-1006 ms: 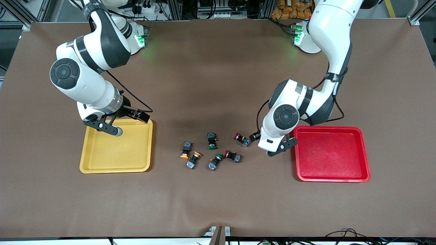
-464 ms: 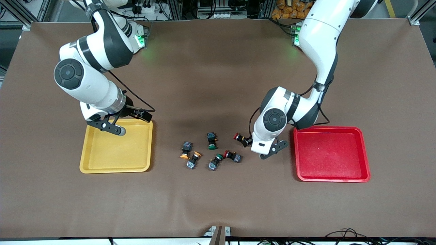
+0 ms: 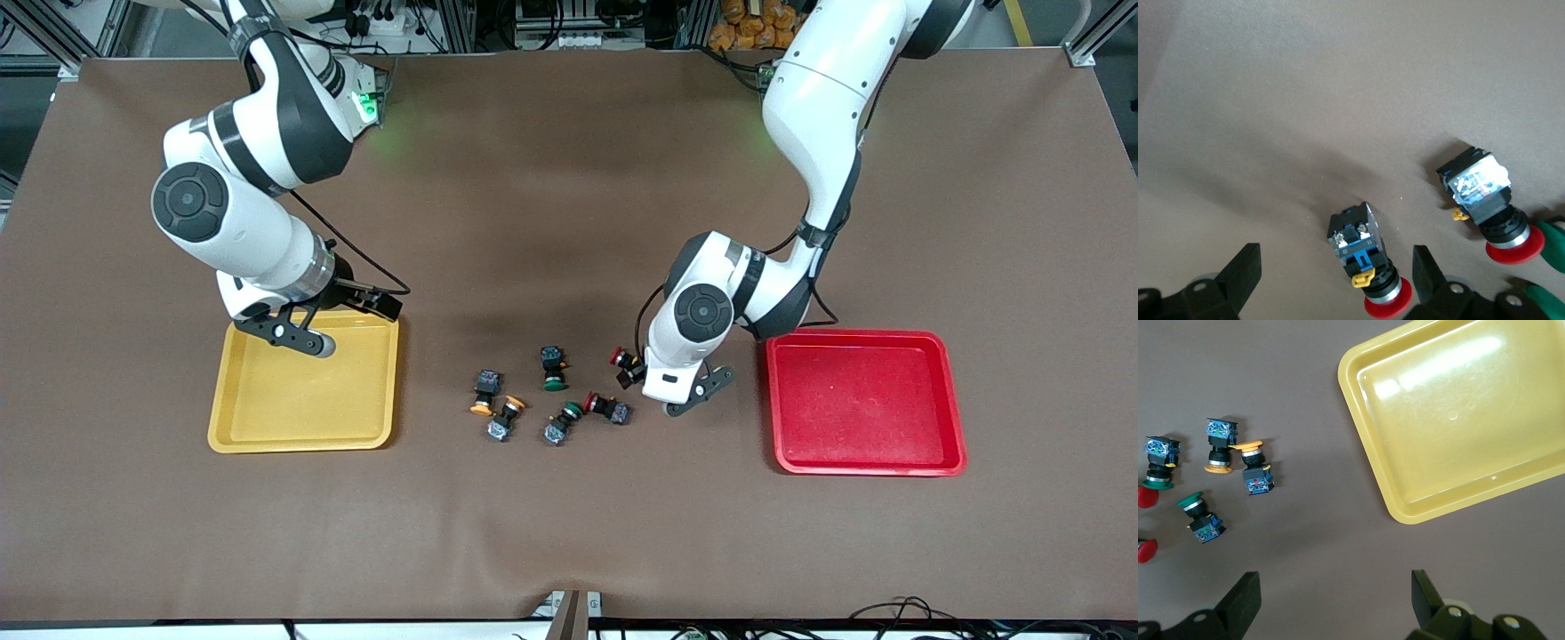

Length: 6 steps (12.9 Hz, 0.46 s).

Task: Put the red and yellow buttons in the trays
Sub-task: 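Lower the left gripper onto a red button while the right gripper approaches the buttons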

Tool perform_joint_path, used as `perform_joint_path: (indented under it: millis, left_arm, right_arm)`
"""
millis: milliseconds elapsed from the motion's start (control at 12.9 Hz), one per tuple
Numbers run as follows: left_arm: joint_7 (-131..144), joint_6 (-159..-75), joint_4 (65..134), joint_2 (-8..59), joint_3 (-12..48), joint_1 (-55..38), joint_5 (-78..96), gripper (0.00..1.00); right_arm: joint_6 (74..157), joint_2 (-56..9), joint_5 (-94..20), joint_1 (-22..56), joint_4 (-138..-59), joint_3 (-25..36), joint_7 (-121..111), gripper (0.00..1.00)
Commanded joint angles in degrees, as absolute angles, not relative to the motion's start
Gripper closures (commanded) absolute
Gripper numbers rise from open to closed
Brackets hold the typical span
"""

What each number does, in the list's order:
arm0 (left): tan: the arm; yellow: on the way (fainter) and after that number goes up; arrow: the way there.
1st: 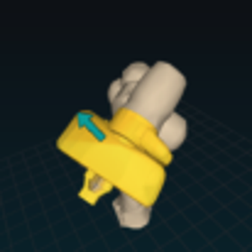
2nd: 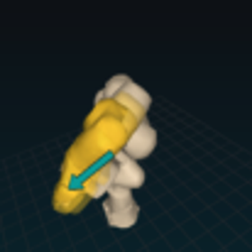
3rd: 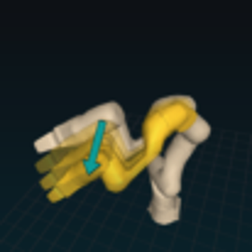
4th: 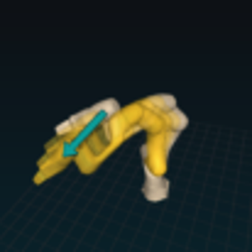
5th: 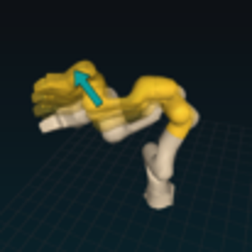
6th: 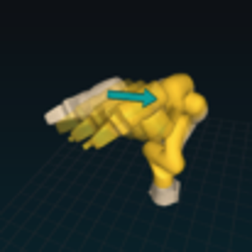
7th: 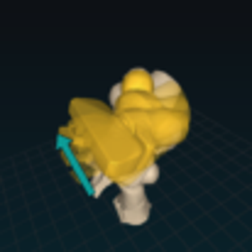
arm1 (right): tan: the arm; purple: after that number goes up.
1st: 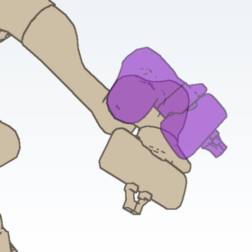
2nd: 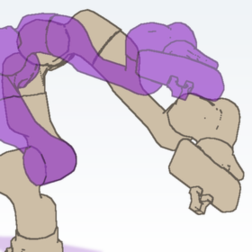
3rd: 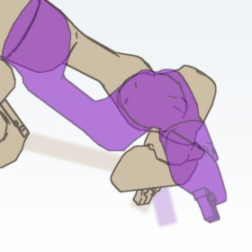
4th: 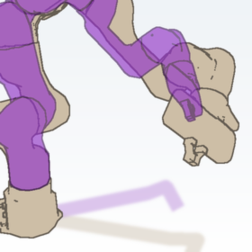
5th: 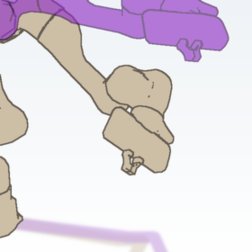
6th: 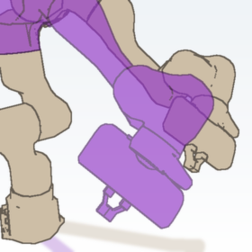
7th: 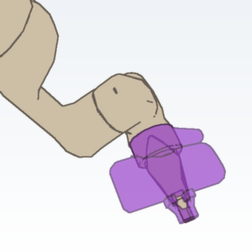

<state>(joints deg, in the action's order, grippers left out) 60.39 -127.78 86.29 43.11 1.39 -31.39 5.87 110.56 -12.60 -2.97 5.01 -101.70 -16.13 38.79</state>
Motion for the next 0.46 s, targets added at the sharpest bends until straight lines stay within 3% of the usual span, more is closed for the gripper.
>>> perform_joint_path:
  millis: [0, 387]
  left_arm:
    - [61.9, -129.3, 85.5, 45.3, 1.0, -32.9, 6.9, 0.00]
    - [62.7, -130.1, 85.4, 46.4, 1.0, -33.1, 6.9, 0.00]
  right_arm:
    - [110.3, -13.9, -2.8, 5.7, -100.4, -16.3, 39.1, 0.00]
    - [110.3, -15.2, -2.5, 7.2, -100.4, -16.3, 39.0, 0.00]
